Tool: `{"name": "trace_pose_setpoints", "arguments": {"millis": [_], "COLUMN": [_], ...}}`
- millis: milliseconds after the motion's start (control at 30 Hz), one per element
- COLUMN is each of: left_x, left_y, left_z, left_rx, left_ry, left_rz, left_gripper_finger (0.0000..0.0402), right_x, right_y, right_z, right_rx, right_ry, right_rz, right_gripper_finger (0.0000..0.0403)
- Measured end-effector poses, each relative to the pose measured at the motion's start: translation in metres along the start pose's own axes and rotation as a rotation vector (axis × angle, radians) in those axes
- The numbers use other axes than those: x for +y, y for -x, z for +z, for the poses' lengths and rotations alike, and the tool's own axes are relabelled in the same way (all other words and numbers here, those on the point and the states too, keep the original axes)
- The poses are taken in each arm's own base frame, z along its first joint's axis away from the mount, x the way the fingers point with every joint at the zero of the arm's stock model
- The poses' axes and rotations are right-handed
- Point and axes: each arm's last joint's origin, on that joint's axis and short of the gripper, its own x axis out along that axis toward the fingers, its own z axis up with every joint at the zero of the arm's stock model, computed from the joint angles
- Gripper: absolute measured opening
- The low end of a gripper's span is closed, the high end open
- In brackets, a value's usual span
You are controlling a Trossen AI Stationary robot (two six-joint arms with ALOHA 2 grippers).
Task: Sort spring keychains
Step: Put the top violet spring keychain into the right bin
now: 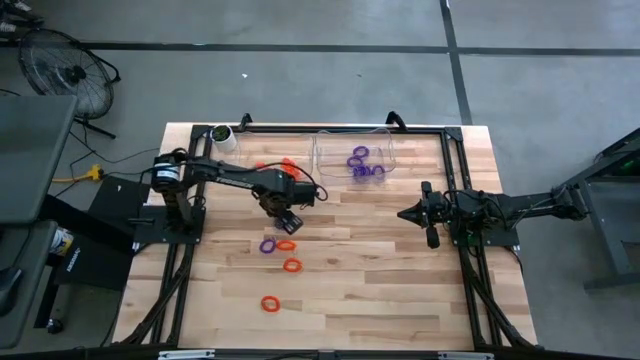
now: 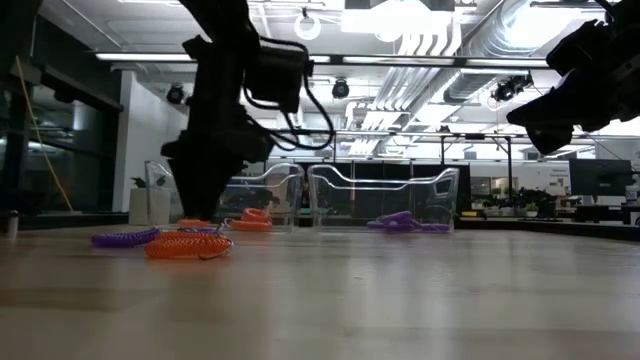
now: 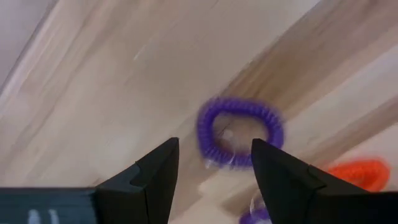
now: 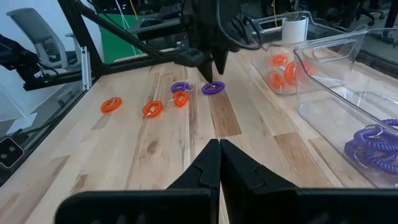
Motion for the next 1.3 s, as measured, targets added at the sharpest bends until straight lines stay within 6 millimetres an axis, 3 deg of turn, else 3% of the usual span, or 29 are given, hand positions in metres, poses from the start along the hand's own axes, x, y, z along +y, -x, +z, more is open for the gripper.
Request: {"name": "trace_pose_setpoints", "arguments": {"millis": [233, 567, 700, 1033, 1300], "left_x": [-0.003, -0.006, -0.006, -0.008, -0.008], "left_y": [-0.017, -0.02, -0.02, -0.02, -0.02], "left_z": [0.003, 0.006, 0.007, 0.007, 0.006], "left_rx": [0.035, 0.015, 0.019, 0.035, 0.043], "left_ry": [0.014, -0.004, -0.006, -0.052, -0.083], "left_rz": [0.029, 0.006, -0.007, -0.046, -0.056], "left_gripper_finger": [0.0197, 0.0193, 0.0157, 0.0015, 0.0009], "right_x": [0.0, 0.0, 0.0, 0.0, 0.0], "right_y": [0.0, 0.0, 0.0, 0.0, 0.0], "right_z": [0.0, 0.0, 0.0, 0.0, 0.0], "right_rx": [0.003, 0.0, 0.002, 0.002, 0.002], "right_ry": [0.0, 0.0, 0.0, 0.0, 0.0], "right_rz": [-0.001, 0.0, 0.0, 0.0, 0.0], "right_gripper_finger": [0.0, 0.0, 0.0, 0.0, 0.0]}}
